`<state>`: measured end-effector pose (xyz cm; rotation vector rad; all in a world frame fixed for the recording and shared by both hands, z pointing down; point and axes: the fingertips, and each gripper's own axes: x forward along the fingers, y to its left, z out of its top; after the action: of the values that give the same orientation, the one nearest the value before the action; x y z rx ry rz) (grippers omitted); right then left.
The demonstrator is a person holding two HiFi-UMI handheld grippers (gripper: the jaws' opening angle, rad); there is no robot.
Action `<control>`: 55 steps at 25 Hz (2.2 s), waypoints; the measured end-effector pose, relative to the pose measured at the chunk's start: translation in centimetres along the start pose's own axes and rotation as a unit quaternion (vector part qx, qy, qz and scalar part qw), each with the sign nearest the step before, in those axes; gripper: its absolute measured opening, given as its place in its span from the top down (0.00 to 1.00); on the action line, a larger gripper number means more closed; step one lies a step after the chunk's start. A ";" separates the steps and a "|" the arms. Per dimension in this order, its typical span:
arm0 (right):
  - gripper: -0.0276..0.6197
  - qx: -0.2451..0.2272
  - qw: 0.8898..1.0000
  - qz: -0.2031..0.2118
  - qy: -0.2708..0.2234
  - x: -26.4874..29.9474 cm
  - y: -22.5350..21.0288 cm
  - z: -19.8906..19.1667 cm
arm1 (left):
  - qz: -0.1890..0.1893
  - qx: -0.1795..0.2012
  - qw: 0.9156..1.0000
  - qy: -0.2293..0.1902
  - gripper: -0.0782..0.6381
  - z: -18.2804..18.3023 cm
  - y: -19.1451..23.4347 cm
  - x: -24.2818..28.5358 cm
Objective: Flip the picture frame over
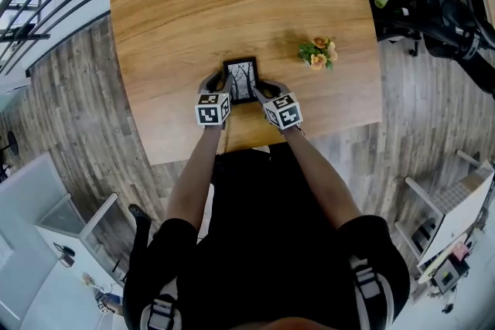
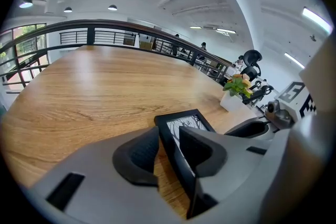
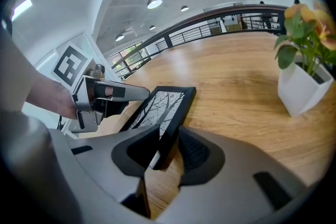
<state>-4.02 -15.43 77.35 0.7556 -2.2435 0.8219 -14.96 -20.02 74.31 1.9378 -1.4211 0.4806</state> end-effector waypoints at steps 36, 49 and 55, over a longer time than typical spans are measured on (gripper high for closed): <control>0.95 -0.146 0.988 0.043 0.012 -6.6 2.0 -4.0 | 0.023 0.071 0.997 -0.022 0.86 -5.8 -6.0 -10.2; 0.95 -0.165 0.985 0.056 0.014 -8.1 2.4 -4.7 | 0.040 0.042 0.998 -0.026 0.86 -7.1 -6.2 -12.0; 0.95 -0.168 0.984 0.062 0.008 -8.6 1.3 -5.1 | 0.047 0.042 0.998 -0.027 0.86 -7.4 -7.0 -11.5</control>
<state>2.38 -8.50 73.92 0.4523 -2.3501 0.4822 -11.62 -5.70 69.95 1.9702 -1.5540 0.5426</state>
